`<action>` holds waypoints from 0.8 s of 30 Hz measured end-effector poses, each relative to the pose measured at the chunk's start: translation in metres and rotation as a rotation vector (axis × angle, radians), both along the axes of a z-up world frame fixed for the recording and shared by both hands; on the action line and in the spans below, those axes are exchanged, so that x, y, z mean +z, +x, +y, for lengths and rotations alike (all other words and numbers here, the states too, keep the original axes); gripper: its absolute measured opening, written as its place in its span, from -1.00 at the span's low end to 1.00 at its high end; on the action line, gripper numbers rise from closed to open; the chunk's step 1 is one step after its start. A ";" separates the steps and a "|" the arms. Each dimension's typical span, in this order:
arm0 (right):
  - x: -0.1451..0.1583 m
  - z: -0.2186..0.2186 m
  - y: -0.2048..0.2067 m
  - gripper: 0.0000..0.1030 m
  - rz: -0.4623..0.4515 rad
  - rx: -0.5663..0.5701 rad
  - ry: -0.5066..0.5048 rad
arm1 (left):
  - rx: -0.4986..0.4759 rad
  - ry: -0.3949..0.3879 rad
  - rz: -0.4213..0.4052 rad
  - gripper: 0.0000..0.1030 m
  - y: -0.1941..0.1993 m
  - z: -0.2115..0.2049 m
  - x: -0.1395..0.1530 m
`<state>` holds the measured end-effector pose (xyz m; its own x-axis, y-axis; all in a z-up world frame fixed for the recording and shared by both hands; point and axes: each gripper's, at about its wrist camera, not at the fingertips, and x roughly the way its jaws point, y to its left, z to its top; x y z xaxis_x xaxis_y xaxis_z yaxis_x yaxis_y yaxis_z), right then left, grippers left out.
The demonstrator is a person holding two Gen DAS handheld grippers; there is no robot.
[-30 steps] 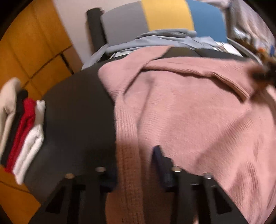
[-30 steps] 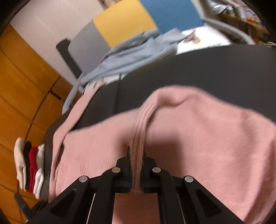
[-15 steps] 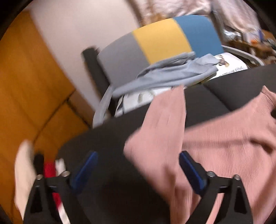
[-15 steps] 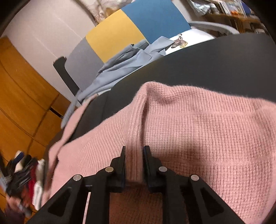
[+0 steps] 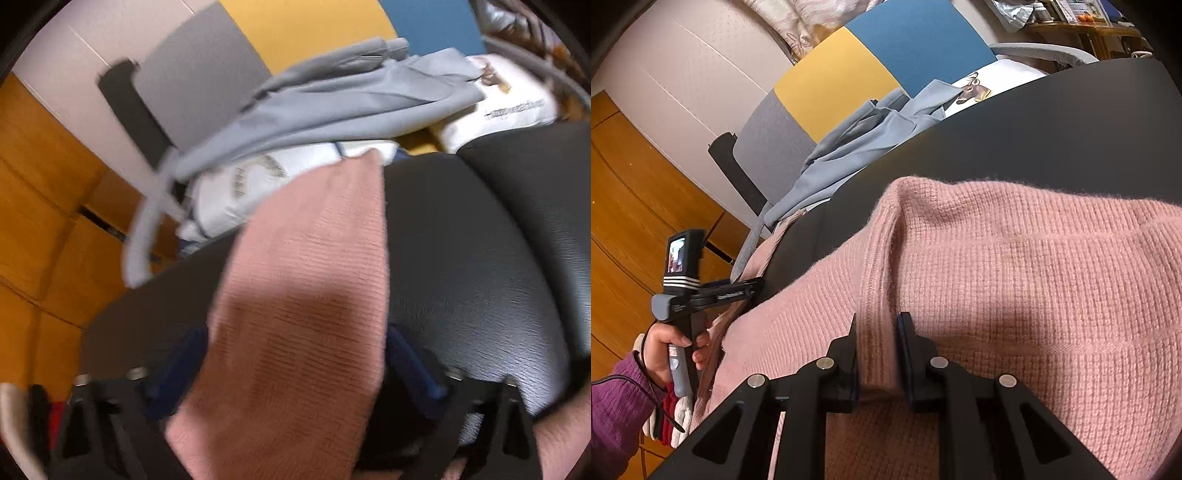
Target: Fold clothes
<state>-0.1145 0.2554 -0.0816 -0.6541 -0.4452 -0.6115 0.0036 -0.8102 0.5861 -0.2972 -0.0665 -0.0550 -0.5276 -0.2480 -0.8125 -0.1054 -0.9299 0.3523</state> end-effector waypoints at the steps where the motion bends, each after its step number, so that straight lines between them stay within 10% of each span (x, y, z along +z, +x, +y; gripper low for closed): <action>1: 0.000 0.000 0.000 -0.69 0.000 -0.001 0.000 | -0.012 0.047 -0.013 0.05 0.002 -0.003 0.001; 2: -0.001 0.000 0.000 -0.69 0.000 -0.002 -0.001 | -0.014 0.063 -0.023 -0.66 0.005 -0.005 0.002; 3: -0.001 -0.001 -0.001 -0.69 0.000 -0.003 0.000 | -0.007 0.051 -0.023 -0.86 0.007 -0.009 0.003; 18: 0.001 -0.001 0.001 -0.71 -0.001 -0.009 -0.001 | 0.267 0.169 0.247 -0.89 0.111 -0.174 0.119; 24: 0.001 0.000 -0.001 -0.71 -0.001 -0.007 -0.001 | 0.402 0.150 0.239 -0.89 0.184 -0.231 0.114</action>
<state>-0.1157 0.2552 -0.0808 -0.6565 -0.4413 -0.6118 -0.0026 -0.8097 0.5868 -0.1136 -0.2977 0.0588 -0.5897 -0.3603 -0.7228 0.3402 -0.9225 0.1824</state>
